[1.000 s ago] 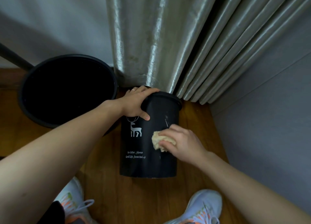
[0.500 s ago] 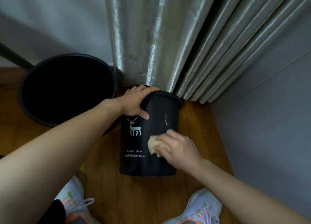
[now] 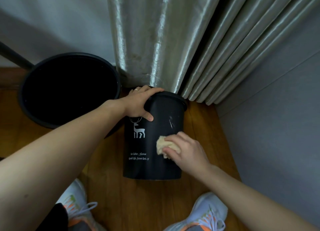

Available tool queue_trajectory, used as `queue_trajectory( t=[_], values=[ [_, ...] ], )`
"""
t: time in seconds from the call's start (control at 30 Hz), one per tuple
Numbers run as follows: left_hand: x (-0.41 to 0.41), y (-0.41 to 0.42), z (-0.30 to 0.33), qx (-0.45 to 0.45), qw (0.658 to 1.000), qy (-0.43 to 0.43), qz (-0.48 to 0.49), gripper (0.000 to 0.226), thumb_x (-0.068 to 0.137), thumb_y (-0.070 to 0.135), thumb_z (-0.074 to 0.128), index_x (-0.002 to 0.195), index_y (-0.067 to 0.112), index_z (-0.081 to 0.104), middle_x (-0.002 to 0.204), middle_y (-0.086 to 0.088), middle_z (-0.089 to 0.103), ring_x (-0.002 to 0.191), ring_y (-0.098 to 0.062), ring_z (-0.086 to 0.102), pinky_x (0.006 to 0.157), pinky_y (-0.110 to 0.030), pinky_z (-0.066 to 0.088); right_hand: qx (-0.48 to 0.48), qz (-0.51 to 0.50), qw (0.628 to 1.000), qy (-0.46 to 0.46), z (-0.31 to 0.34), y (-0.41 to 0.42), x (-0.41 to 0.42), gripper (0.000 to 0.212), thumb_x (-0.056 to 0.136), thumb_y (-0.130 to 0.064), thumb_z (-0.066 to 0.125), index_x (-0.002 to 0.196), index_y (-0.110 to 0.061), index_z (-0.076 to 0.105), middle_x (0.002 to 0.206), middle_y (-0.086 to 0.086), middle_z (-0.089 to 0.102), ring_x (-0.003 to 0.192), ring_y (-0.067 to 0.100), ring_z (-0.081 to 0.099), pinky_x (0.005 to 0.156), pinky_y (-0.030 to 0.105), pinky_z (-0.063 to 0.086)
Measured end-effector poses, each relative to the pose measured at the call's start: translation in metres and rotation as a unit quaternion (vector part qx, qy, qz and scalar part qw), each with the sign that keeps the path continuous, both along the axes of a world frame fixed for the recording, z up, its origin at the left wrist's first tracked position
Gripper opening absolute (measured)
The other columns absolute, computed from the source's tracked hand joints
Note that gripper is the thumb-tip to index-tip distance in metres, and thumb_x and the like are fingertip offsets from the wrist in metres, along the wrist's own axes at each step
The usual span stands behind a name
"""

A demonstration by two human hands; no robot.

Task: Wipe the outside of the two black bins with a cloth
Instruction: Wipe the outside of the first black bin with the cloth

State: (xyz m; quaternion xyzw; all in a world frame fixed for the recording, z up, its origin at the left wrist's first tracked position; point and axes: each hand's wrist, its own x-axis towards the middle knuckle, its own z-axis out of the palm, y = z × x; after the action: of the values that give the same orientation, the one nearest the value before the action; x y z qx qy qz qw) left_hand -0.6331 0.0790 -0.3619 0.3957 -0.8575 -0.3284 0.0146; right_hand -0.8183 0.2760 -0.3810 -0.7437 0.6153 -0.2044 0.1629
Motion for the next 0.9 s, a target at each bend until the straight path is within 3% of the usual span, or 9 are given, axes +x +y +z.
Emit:
queue_trajectory(
  t=[0.07, 0.23, 0.3, 0.43, 0.6, 0.67, 0.73, 0.9],
  values=[
    [0.0, 0.001, 0.001, 0.0, 1.0, -0.002, 0.001, 0.11, 0.064, 0.033, 0.087, 0.15, 0.042, 0.018, 0.14, -0.001, 0.034, 0.13, -0.029, 0.028, 0.113, -0.049, 0.021, -0.004, -0.006, 1.0, -0.012, -0.003, 0.007, 0.004, 0.034, 0.089, -0.049, 0.056, 0.11, -0.024, 0.066, 0.094, -0.005, 0.056, 0.073, 0.015, 0.059, 0.057, 0.03, 0.05],
    [0.003, 0.0, 0.002, 0.006, 1.0, -0.003, 0.0, 0.11, 0.065, 0.033, 0.087, 0.15, 0.042, 0.018, 0.139, -0.001, 0.035, 0.129, -0.028, 0.029, 0.113, -0.049, 0.023, 0.029, 0.159, 0.987, 0.002, -0.01, 0.039, 0.003, 0.026, 0.089, -0.042, 0.064, 0.106, -0.023, 0.067, 0.089, -0.004, 0.056, 0.069, 0.011, 0.054, 0.053, 0.027, 0.046],
    [0.003, 0.0, 0.002, 0.004, 1.0, -0.001, 0.0, 0.11, 0.064, 0.033, 0.087, 0.15, 0.041, 0.018, 0.138, -0.002, 0.035, 0.129, -0.029, 0.03, 0.113, -0.049, 0.023, 0.02, 0.144, 0.989, 0.005, -0.008, 0.032, 0.0, 0.027, 0.089, -0.043, 0.063, 0.106, -0.023, 0.067, 0.09, -0.004, 0.057, 0.071, 0.011, 0.055, 0.054, 0.027, 0.047],
    [0.003, 0.001, 0.003, 0.008, 1.0, -0.008, 0.006, 0.111, 0.062, 0.033, 0.088, 0.149, 0.041, 0.019, 0.138, -0.001, 0.035, 0.129, -0.029, 0.029, 0.112, -0.051, 0.024, -0.003, 0.023, 0.999, -0.029, -0.005, 0.018, -0.003, 0.031, 0.09, -0.046, 0.059, 0.108, -0.023, 0.067, 0.091, -0.005, 0.057, 0.073, 0.012, 0.057, 0.057, 0.027, 0.048],
    [-0.016, 0.007, 0.02, 0.011, 0.998, -0.056, 0.016, 0.112, 0.058, 0.026, 0.09, 0.146, 0.036, 0.021, 0.148, 0.003, 0.028, 0.139, -0.028, 0.02, 0.111, -0.063, 0.017, 0.025, 0.07, 0.997, -0.031, -0.007, 0.026, -0.007, 0.032, 0.091, -0.046, 0.062, 0.11, -0.022, 0.067, 0.092, -0.006, 0.056, 0.074, 0.009, 0.056, 0.057, 0.032, 0.051],
    [-0.025, 0.011, 0.025, 0.008, 0.998, -0.069, 0.011, 0.113, 0.057, 0.035, 0.09, 0.147, 0.041, 0.02, 0.149, 0.002, 0.028, 0.14, -0.029, 0.019, 0.11, -0.066, 0.016, 0.031, 0.068, 0.997, -0.033, -0.007, 0.025, -0.009, 0.033, 0.091, -0.047, 0.061, 0.111, -0.022, 0.066, 0.093, -0.005, 0.057, 0.075, 0.01, 0.057, 0.058, 0.033, 0.052],
    [-0.029, 0.014, 0.025, 0.0, 0.997, -0.076, 0.016, 0.113, 0.057, 0.044, 0.088, 0.145, 0.047, 0.019, 0.145, 0.0, 0.031, 0.138, -0.031, 0.02, 0.108, -0.065, 0.017, 0.029, 0.072, 0.996, -0.032, -0.005, 0.026, -0.009, 0.033, 0.091, -0.047, 0.061, 0.111, -0.021, 0.066, 0.093, -0.004, 0.057, 0.075, 0.011, 0.058, 0.058, 0.033, 0.052],
    [-0.02, 0.01, 0.02, 0.028, 0.998, -0.041, 0.03, 0.106, 0.055, 0.041, 0.09, 0.139, 0.052, 0.025, 0.123, 0.0, 0.035, 0.126, -0.029, 0.025, 0.105, -0.062, 0.021, 0.026, 0.096, 0.995, -0.015, -0.003, 0.031, -0.007, 0.033, 0.091, -0.046, 0.063, 0.113, -0.02, 0.065, 0.094, -0.004, 0.058, 0.077, 0.01, 0.058, 0.059, 0.029, 0.052]
  ],
)
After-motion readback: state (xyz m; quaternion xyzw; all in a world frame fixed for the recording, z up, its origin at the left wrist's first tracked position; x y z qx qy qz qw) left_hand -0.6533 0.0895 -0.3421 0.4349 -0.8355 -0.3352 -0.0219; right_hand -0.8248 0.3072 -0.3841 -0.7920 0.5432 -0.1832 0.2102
